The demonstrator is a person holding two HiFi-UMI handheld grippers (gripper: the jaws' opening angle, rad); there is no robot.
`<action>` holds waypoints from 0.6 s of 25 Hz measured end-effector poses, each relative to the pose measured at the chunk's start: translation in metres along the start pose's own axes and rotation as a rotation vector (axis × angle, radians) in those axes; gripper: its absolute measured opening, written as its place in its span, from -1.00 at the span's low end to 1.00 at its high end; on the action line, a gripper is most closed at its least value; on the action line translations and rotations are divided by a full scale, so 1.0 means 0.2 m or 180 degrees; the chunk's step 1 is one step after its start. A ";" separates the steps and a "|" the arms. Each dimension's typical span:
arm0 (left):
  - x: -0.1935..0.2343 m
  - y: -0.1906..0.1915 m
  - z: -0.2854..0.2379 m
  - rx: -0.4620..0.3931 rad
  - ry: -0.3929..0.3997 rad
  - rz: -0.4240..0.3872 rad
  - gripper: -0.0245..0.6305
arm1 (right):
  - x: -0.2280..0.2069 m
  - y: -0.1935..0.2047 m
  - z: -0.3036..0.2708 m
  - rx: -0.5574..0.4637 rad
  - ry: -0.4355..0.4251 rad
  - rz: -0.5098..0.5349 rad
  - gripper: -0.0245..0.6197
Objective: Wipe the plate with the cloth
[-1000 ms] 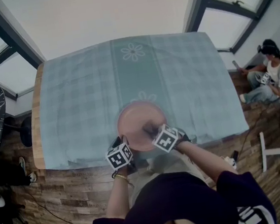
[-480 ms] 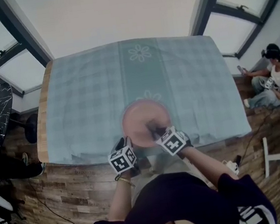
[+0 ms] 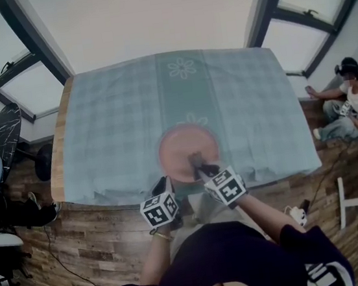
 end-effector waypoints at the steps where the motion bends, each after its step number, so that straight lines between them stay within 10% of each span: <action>1: -0.01 0.01 0.02 -0.0018 0.0017 -0.0008 -0.76 | 0.01 0.01 0.01 -0.0052 0.0006 -0.0004 -0.82; 15: -0.19 0.12 0.22 -0.0124 0.0162 -0.0174 -0.85 | 0.19 0.13 0.22 -0.0470 -0.0021 -0.0044 -0.82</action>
Point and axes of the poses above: the fingertips, and each gripper's own axes: z backward along the fingers, x to its left, y out of its underside, the point moved 8 cm from there along z, backward along the fingers, and after that the axes turned 14 degrees about x, right-handed, at the moved point
